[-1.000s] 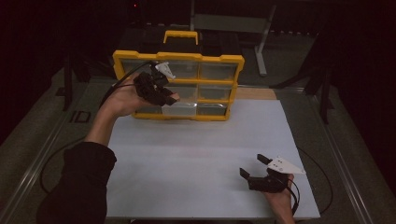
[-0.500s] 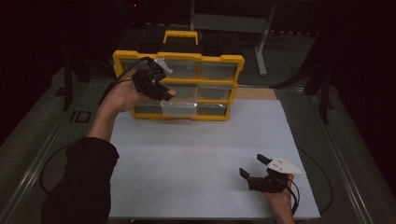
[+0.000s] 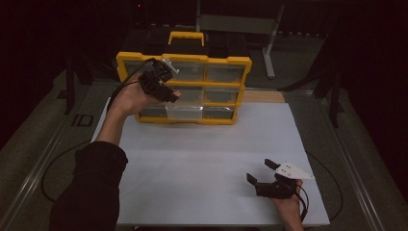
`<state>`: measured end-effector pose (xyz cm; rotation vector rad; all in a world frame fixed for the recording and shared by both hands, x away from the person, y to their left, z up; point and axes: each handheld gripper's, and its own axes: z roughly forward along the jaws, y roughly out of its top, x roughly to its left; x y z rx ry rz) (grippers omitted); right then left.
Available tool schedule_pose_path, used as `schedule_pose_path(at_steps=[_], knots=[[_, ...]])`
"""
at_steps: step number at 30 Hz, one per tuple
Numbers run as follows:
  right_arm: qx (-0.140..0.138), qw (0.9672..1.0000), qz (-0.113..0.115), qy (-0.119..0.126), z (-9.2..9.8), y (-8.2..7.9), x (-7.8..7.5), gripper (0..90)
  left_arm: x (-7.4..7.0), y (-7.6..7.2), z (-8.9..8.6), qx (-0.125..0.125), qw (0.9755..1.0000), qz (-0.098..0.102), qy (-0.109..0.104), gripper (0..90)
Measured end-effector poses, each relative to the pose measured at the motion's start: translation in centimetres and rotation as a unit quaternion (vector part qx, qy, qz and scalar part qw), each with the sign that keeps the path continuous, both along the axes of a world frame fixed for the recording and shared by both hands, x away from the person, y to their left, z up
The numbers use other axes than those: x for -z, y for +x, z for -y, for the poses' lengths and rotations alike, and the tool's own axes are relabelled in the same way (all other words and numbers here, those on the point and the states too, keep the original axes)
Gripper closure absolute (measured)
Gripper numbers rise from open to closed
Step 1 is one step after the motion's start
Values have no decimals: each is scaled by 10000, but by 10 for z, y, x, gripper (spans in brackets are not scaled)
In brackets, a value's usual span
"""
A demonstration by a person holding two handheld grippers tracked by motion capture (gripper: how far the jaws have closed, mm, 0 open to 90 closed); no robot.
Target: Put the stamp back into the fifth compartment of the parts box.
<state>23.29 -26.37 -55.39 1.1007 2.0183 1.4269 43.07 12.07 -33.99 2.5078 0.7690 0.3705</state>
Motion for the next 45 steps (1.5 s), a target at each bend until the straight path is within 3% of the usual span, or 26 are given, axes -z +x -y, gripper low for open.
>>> schedule_pose_path(at_steps=[13, 19, 21, 25, 28, 31, 39, 45], knots=[[-9, 10000, -3, 12, -1, -1, 0, 76, 10, 8, 6, -343, 9992, -218, 12, 668], [-21, 10000, 19, -35, -1, 0, 0, 76, 10, 10, 5, -528, 9984, -181, -109, 652], [-17, 10000, 26, -20, -1, 0, 0, 76, 9, 11, 2, -645, 9973, -196, -299, 510], [-18, 10000, 29, -21, -1, 0, 0, 76, 7, 9, -1, -806, 9963, -34, -312, 187], [-24, 10000, -17, -17, -1, 0, 0, 76, 5, 9, -2, -904, 9955, -11, -292, 64], [-31, 10000, -5, -26, -2, 0, 0, 76, 4, 8, -4, -848, 9960, -45, -291, 2], [-39, 10000, -16, -20, -2, 0, 1, 76, 1, 1, -6, -716, 9970, 101, -279, 2], [-47, 10000, 12, -45, -2, 0, 1, 76, 4, -9, -10, -583, 9972, 236, -399, 2]])
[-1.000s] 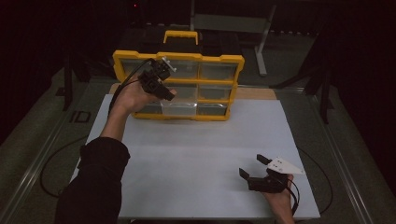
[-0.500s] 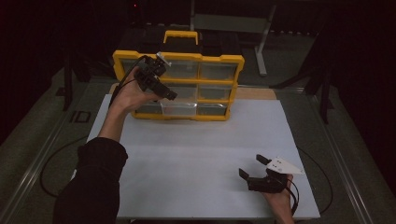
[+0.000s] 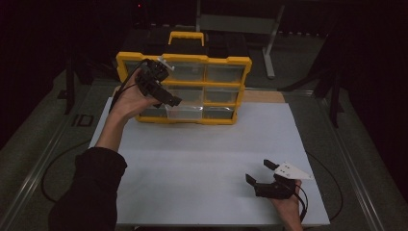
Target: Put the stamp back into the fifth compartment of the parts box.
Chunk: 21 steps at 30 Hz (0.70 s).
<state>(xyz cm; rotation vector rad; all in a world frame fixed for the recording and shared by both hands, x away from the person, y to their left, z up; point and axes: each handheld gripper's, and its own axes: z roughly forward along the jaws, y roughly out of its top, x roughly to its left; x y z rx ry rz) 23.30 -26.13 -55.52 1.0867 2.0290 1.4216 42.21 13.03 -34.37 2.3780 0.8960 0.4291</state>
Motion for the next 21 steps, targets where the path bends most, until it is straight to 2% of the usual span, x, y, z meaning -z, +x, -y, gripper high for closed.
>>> schedule_pose_path(at_steps=[2, 8, 13, 18, 21], knots=[[-1, 10000, 0, 0, 0, 0, 0, 76, 3, -4, 0, 33, 10000, 50, 79, 2], [-1, 10000, -9, -2, 0, 0, 0, 76, 8, -17, -2, 116, 9996, 216, 120, 2], [-8, 10000, -10, -15, 0, 0, 0, 76, 13, -29, -6, 142, 9992, 379, -5, 2], [-8, 10000, -3, -22, 0, -1, 0, 76, 27, -40, -12, 197, 9987, 467, 70, 2], [-18, 10000, -1, -19, 0, -1, 0, 76, 35, -47, -17, 193, 9982, 562, 41, 2]])
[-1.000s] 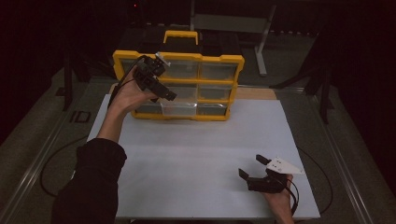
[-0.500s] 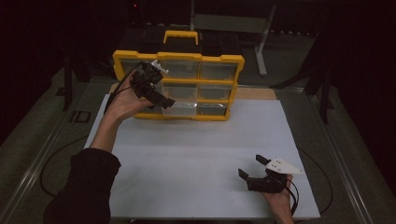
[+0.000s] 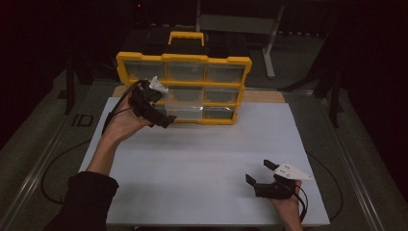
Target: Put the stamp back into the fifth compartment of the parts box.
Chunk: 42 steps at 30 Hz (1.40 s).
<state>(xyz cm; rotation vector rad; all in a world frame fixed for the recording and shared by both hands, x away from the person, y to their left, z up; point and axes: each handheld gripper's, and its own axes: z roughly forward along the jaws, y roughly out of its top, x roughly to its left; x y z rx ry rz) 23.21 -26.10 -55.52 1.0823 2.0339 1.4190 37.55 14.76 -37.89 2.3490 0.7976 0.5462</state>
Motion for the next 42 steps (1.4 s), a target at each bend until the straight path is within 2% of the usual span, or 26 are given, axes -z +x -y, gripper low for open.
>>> schedule_pose_path(at_steps=[2, 5, 8, 9, 18, 22, 25, 29, 31, 32, 33, 35, 36, 37, 38, 39, 42], knots=[[-2, 10000, 4, 3, 0, 0, 0, 76, 6, -5, -5, 5, 9999, 22, -170, 2], [2, 10000, 0, 3, 0, 0, 0, 76, 17, -12, -10, 25, 9996, 38, -285, 2], [-17, 10000, 9, -15, 0, 0, 0, 76, 24, -16, -14, 58, 9994, 25, -329, 2], [-14, 10000, 9, -16, 0, 0, 0, 76, 33, -21, -17, 39, 9992, 54, -405, 2], [-3, 10000, 14, -5, -1, -1, 0, 76, 69, -42, -33, -34, 9978, 187, -631, 2], [-6, 10000, 21, 16, 0, -1, -1, 76, 84, -54, -41, -26, 9957, 319, -865, 2], [-22, 10000, 45, 29, -1, -1, -1, 76, 97, -65, -48, -39, 9951, 413, -896, 2], [-82, 9998, 58, 150, -1, 0, -2, 76, 116, -80, -61, -249, 9923, 562, -1074, 2], [-98, 9998, 86, 151, -2, 0, -3, 76, 127, -88, -70, -342, 9913, 578, -1131, 2], [-98, 9998, 86, 151, -2, 0, -3, 76, 127, -88, -70, -342, 9913, 578, -1131, 2], [-99, 9998, 119, 144, -3, 0, -3, 76, 138, -95, -79, -439, 9900, 547, -1221, 2], [-106, 9997, 136, 159, -3, 0, -4, 76, 138, -95, -79, -439, 9900, 547, -1221, 2], [-96, 9997, 192, 150, -3, 1, -6, 76, 147, -105, -92, -575, 9857, 630, -1456, 2], [-83, 9997, 198, 127, -4, 1, -6, 76, 149, -108, -95, -611, 9844, 673, -1510, 2], [-83, 9997, 198, 127, -4, 1, -6, 76, 149, -108, -95, -611, 9844, 673, -1510, 2], [-88, 9997, 214, 106, -4, 1, -7, 76, 151, -114, -100, -669, 9808, 743, -1675, 2], [-122, 9995, 256, 108, -3, 2, -10, 76, 155, -121, -106, -752, 9763, 873, -1830, 2]])
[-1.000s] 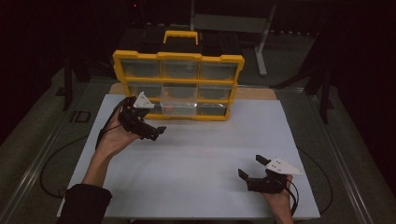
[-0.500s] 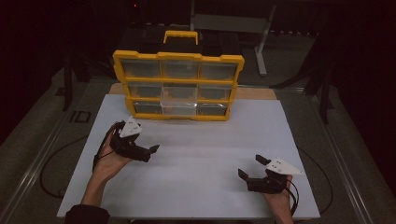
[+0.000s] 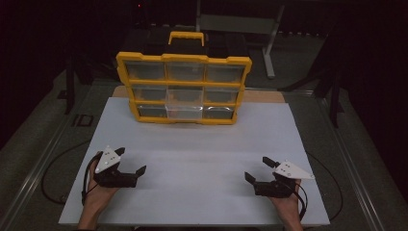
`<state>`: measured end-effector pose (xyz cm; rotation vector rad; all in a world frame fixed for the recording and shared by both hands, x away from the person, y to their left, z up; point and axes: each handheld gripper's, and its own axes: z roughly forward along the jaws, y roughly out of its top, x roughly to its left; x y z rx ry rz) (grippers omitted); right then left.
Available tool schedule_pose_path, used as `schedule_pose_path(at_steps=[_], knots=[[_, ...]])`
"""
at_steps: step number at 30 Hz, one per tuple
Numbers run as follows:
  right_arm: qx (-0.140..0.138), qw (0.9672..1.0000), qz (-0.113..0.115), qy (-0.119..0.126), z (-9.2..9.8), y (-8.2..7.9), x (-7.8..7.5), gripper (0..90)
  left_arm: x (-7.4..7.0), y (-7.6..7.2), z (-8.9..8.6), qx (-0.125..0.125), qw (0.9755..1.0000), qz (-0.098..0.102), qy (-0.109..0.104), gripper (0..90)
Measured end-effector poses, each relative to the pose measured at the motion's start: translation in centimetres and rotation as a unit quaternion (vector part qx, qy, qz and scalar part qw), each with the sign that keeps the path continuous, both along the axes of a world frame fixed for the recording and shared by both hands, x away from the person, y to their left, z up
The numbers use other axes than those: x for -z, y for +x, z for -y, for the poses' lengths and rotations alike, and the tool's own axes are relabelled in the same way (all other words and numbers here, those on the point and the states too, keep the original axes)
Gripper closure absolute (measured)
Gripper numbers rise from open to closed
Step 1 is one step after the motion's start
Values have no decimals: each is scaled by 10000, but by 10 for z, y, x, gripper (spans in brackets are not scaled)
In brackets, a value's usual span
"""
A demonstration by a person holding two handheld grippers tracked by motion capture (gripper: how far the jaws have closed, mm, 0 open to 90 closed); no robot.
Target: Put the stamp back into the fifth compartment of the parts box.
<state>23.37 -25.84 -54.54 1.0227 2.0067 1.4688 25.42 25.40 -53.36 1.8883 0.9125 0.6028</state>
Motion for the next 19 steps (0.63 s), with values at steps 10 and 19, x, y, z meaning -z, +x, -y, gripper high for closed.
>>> schedule_pose_path(at_steps=[10, 19], knots=[[9, 9999, 130, 19, 8, 1, -5, 76, 4, -15, -4, -69, 9993, 332, -155, 2], [-78, 9996, 51, -285, -2, -2, 2, 76, 1, -18, -10, -155, 9985, 435, -289, 2]])
